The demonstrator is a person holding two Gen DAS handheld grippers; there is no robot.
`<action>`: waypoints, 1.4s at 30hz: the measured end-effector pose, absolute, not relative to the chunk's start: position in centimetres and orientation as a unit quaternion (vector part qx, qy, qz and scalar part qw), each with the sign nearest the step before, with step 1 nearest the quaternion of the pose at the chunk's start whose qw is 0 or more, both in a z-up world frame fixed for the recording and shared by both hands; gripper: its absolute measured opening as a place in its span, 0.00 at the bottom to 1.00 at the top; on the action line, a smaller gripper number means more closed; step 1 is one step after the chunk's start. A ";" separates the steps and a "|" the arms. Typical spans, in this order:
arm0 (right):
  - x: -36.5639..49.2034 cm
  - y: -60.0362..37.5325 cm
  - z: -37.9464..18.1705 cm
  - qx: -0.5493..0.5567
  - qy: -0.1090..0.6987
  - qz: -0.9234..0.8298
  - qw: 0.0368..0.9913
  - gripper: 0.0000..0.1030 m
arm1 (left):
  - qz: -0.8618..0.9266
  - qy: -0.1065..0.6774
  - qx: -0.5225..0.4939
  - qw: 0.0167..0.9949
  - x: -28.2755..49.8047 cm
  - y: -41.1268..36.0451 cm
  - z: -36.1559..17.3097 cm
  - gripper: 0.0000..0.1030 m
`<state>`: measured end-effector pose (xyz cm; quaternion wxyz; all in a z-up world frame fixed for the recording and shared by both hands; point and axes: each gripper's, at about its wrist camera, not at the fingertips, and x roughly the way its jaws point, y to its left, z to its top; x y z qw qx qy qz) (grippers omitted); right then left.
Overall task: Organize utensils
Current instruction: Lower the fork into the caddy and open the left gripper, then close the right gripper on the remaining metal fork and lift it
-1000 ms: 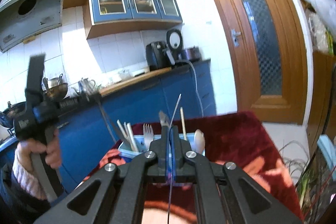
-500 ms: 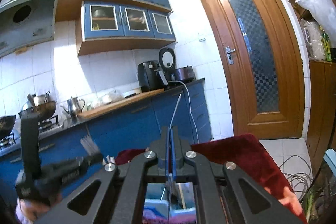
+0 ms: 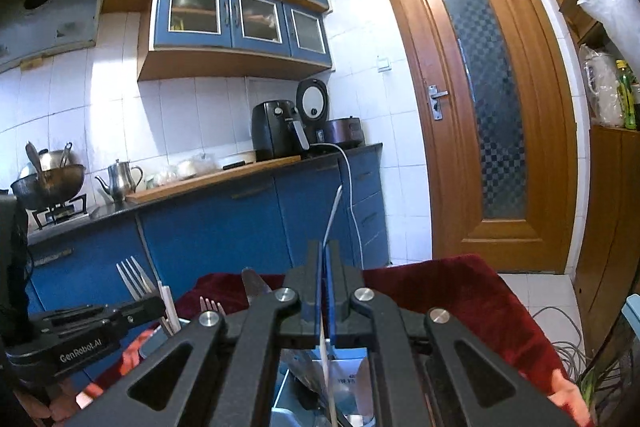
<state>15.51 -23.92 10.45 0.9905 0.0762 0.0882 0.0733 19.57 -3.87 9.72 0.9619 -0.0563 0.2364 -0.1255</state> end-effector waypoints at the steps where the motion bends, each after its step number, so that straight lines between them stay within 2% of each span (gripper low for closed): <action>1: 15.6 -23.9 10.4 0.073 0.090 0.073 0.991 0.03 | -0.126 0.237 -0.057 0.962 19.6 -3.9 9.6 0.02; 8: 15.3 -23.8 12.2 0.062 0.054 0.069 0.994 0.03 | -0.126 0.238 -0.058 0.961 19.7 -3.9 9.5 0.02; 13: 15.8 -23.7 12.6 0.056 0.060 0.073 0.994 0.03 | -0.130 0.241 -0.056 0.960 19.7 -4.0 9.3 0.02; 18: 15.3 -25.0 12.0 0.072 0.104 0.092 0.988 0.03 | -0.150 0.249 -0.048 0.956 19.6 -4.6 9.3 0.04; 20: 14.9 -25.7 11.8 0.083 0.123 0.099 0.984 0.03 | -0.154 0.251 -0.045 0.955 19.4 -4.9 9.5 0.08; 22: 14.5 -26.2 11.7 0.089 0.137 0.105 0.981 0.03 | -0.153 0.249 -0.042 0.955 19.0 -5.0 9.8 0.18; 25: 13.7 -26.6 11.6 0.088 0.160 0.111 0.977 0.03 | -0.154 0.246 -0.045 0.956 18.3 -5.0 10.5 0.28; 27: 13.0 -26.7 11.5 0.083 0.169 0.114 0.976 0.07 | -0.157 0.245 -0.049 0.956 17.7 -4.8 11.0 0.30; 31: 11.7 -26.9 11.4 0.070 0.189 0.126 0.971 0.16 | -0.154 0.238 -0.048 0.958 16.1 -4.4 12.1 0.31; 37: 10.9 -26.8 10.0 0.045 0.237 0.136 0.961 0.19 | -0.154 0.243 -0.046 0.957 13.7 -3.8 12.8 0.32; 42: 11.6 -27.0 7.1 0.044 0.321 0.158 0.933 0.22 | -0.149 0.250 -0.046 0.956 11.6 -3.3 12.8 0.32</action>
